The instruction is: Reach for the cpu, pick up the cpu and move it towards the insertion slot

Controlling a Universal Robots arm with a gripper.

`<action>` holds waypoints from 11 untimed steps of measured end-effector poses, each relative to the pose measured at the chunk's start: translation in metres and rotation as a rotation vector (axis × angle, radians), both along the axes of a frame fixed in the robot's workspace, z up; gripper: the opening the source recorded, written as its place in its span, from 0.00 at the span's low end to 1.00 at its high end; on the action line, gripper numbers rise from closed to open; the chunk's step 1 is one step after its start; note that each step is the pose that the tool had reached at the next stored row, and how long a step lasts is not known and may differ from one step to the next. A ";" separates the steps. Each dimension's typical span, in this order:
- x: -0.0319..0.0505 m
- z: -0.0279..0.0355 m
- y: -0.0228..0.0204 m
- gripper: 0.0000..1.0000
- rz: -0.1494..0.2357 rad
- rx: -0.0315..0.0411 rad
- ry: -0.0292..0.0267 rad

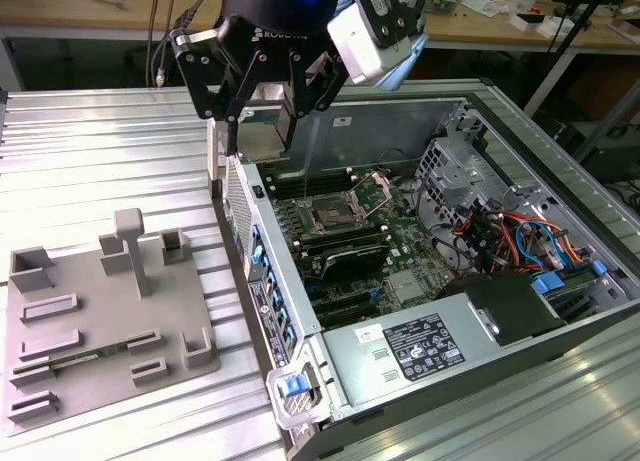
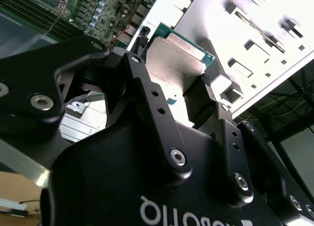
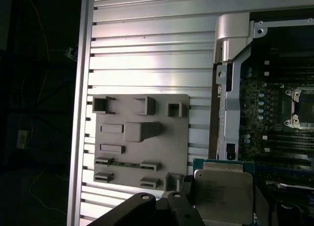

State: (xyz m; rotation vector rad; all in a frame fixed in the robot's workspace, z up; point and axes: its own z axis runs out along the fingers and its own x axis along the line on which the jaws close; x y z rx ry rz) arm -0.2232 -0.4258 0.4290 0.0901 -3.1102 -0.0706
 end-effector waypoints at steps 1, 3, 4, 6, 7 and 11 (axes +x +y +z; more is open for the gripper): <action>0.0005 0.0000 0.0000 0.55 0.000 0.0000 0.0000; 0.0017 0.0000 0.0000 0.55 0.000 0.0001 0.0000; 0.0022 0.0000 0.0000 0.55 0.000 0.0000 0.0000; 0.0036 0.0000 0.0000 0.55 0.000 0.0000 0.0000; 0.0044 0.0000 0.0000 0.55 0.000 0.0000 0.0000; 0.0067 0.0000 0.0000 0.55 0.000 0.0000 0.0000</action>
